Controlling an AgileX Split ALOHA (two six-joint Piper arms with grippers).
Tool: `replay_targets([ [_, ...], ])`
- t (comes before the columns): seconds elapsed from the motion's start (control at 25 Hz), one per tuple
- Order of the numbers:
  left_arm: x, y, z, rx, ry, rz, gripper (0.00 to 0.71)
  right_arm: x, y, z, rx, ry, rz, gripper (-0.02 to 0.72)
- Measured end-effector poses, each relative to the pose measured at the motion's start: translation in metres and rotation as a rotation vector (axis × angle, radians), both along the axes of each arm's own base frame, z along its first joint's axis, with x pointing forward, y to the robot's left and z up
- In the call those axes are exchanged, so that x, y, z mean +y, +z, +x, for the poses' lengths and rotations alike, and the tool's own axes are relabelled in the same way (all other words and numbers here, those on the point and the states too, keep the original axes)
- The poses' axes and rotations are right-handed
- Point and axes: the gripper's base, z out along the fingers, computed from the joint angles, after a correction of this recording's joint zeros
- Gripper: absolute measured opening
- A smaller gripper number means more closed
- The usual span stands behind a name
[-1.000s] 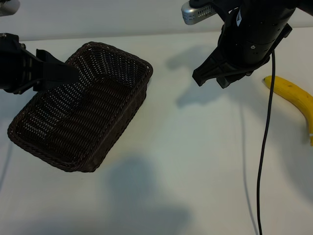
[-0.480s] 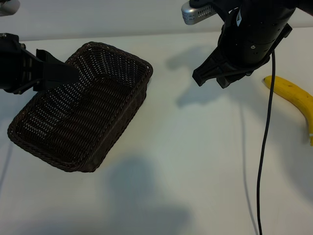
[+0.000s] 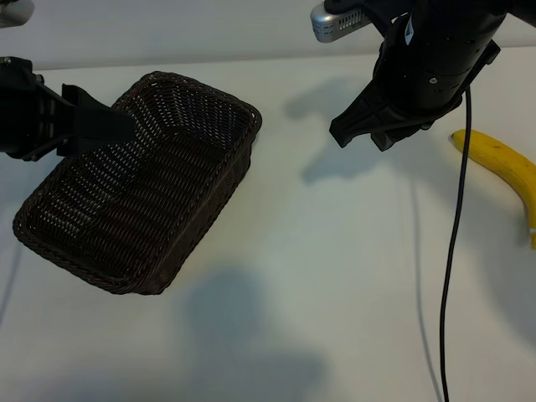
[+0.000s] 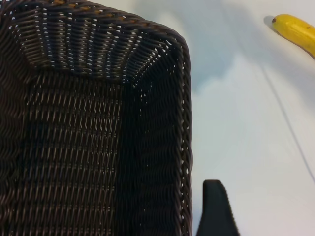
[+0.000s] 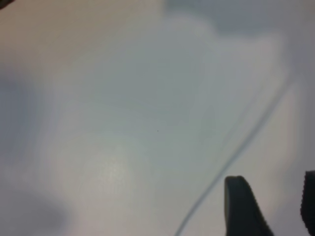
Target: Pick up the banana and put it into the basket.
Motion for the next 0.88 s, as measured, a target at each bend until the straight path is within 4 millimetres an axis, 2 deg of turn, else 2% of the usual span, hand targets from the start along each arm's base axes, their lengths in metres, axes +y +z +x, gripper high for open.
replay_targets([
  [0.6,0.001,-0.002,-0.002,0.049,0.030,-0.005,0.505,0.000,0.000,0.000,0.000,0.000,0.000,0.317],
  [0.76,0.008,-0.002,-0.012,0.120,0.078,0.065,0.499,0.000,0.000,0.000,0.000,0.000,0.000,0.317],
  [0.88,0.016,0.005,-0.028,0.124,0.173,0.117,0.486,0.000,0.000,0.000,0.000,0.000,0.000,0.317],
])
